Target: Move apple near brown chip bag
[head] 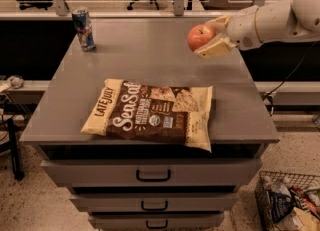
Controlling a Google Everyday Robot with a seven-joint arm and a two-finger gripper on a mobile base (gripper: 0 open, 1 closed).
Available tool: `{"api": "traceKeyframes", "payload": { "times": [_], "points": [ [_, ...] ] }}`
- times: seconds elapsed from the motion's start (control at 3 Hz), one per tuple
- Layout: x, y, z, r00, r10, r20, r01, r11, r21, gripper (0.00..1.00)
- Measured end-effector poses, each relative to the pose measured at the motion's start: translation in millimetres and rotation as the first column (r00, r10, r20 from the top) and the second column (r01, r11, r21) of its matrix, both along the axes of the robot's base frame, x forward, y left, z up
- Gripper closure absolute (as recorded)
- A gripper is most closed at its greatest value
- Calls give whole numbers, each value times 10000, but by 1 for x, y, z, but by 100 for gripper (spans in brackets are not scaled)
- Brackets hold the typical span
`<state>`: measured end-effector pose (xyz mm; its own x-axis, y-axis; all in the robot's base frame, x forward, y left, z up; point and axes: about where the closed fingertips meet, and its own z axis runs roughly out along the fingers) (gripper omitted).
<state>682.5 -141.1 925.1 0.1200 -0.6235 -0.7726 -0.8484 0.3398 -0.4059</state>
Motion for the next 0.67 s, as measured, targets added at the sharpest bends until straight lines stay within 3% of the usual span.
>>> {"api": "traceKeyframes", "payload": {
  "times": [0.33, 0.67],
  "points": [
    [-3, 3, -2, 9991, 362, -204, -366, 9991, -213, 100],
    [-26, -5, -10, 9924, 871, -869, -909, 9950, -405, 100]
  ]
}}
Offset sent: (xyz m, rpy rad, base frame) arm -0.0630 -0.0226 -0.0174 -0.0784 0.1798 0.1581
